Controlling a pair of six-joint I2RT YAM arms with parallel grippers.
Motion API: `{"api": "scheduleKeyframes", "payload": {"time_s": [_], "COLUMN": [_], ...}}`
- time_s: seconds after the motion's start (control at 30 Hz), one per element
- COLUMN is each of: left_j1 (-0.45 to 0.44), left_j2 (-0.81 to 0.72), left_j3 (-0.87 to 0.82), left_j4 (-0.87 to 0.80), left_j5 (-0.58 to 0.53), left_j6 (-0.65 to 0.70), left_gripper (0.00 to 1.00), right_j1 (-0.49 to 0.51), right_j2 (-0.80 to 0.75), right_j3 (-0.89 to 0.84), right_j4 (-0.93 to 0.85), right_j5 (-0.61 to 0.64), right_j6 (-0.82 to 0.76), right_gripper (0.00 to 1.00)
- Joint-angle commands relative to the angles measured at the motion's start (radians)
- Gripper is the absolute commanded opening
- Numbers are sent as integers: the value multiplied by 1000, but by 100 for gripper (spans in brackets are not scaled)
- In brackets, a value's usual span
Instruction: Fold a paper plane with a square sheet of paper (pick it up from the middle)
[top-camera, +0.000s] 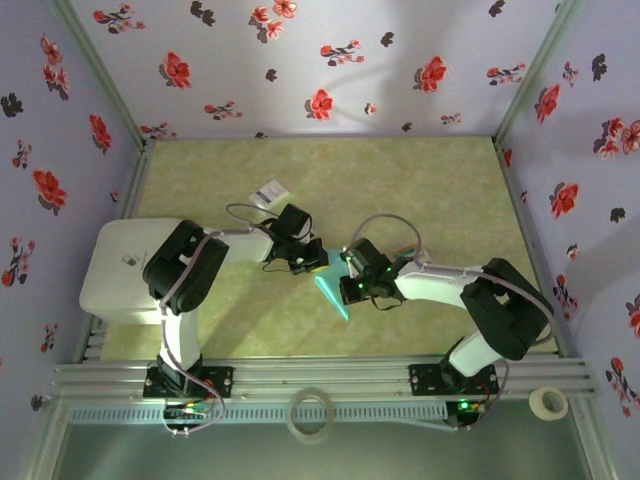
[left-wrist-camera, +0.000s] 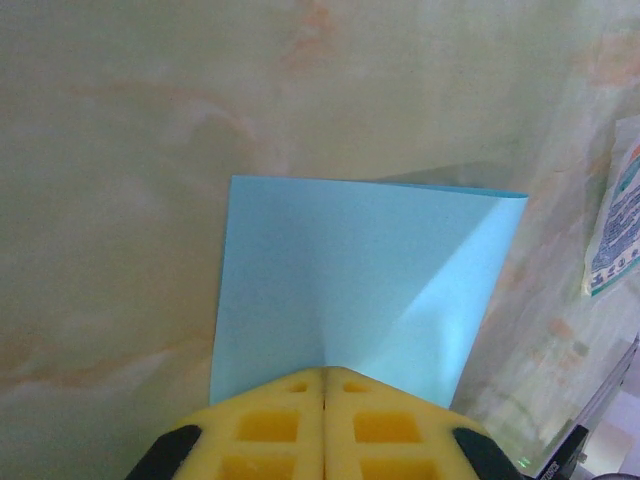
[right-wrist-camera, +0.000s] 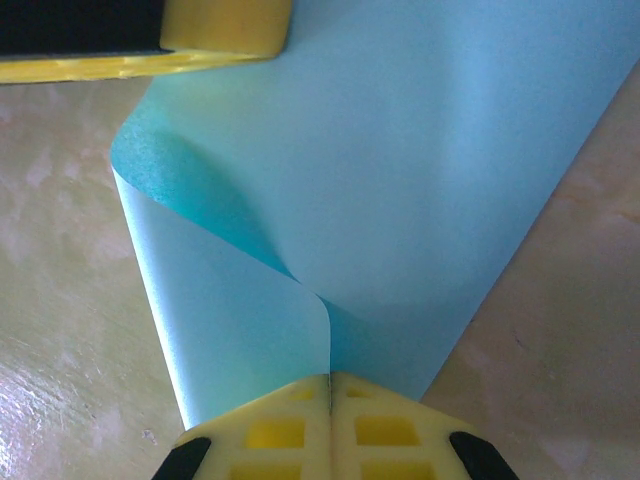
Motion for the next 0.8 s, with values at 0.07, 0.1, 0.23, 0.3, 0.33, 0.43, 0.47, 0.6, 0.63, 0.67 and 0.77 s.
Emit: {"api": "scheduleKeyframes", "payload": {"time_s": [0.07, 0.1, 0.23, 0.3, 0.33, 0.43, 0.47, 0.6, 0.63, 0.67, 0.77], "left_j1": [-6, -4, 6, 13, 17, 20, 20, 20, 20, 20, 19], "left_j2": [-19, -23, -54, -82, -99, -151, -166, -248, -274, -297, -359], "left_j3": [31, 41, 61, 61, 59, 43, 33, -35, -62, -86, -174], "left_j4": [-68, -80, -105, -114, -121, -135, -134, -86, -63, -35, 52], "left_j5": [-11, -12, -33, -47, -55, -84, -89, -92, -93, -92, -96], "left_j6": [37, 46, 61, 65, 68, 74, 73, 53, 46, 36, 5], "left_gripper": [7, 7, 10, 14, 16, 21, 21, 21, 20, 19, 18], "right_j1": [-8, -8, -8, -8, -11, -12, -11, -11, -12, -11, -12], "right_j2": [24, 25, 28, 27, 26, 29, 30, 29, 29, 28, 37], "right_j3": [13, 14, 15, 13, 14, 13, 13, 14, 11, 13, 18], "right_j4": [-21, -20, -19, -16, -16, -11, -9, -11, -10, -9, -13], "right_j5": [6, 5, 0, 0, -1, -7, -10, -10, -11, -14, -18], "right_j6": [-5, -6, -16, -19, -22, -24, -25, -22, -18, -17, -12], "right_gripper": [1, 1, 1, 1, 1, 1, 1, 1, 1, 1, 1]}}
